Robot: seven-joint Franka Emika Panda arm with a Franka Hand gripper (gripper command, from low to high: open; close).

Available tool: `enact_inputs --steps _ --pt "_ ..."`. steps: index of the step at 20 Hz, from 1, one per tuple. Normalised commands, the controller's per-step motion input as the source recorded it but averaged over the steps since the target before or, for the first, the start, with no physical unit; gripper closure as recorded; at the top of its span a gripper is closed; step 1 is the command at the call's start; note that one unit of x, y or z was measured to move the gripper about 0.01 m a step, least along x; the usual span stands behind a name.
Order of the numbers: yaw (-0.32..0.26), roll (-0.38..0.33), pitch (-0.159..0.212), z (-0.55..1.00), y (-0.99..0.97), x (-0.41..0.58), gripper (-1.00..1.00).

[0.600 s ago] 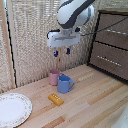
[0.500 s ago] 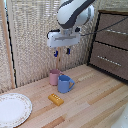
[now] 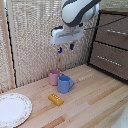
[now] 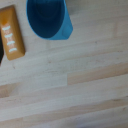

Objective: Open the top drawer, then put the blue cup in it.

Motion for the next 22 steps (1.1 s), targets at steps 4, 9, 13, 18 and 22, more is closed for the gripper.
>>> enact_inputs --steps 4,9,13,18,22 --pt "0.145 -0.308 -0.05 0.12 -0.26 -0.166 -1.0" --pt "0.105 -0.369 -0.032 0.0 -0.26 -0.07 -1.0" --pt "0.083 -0.375 -0.016 0.0 -0.26 -0.022 -1.0" --pt "0.101 -0.375 -0.052 0.0 -0.25 -0.026 -1.0" --pt "0.098 -0.375 -0.089 0.0 -0.23 0.002 -1.0"
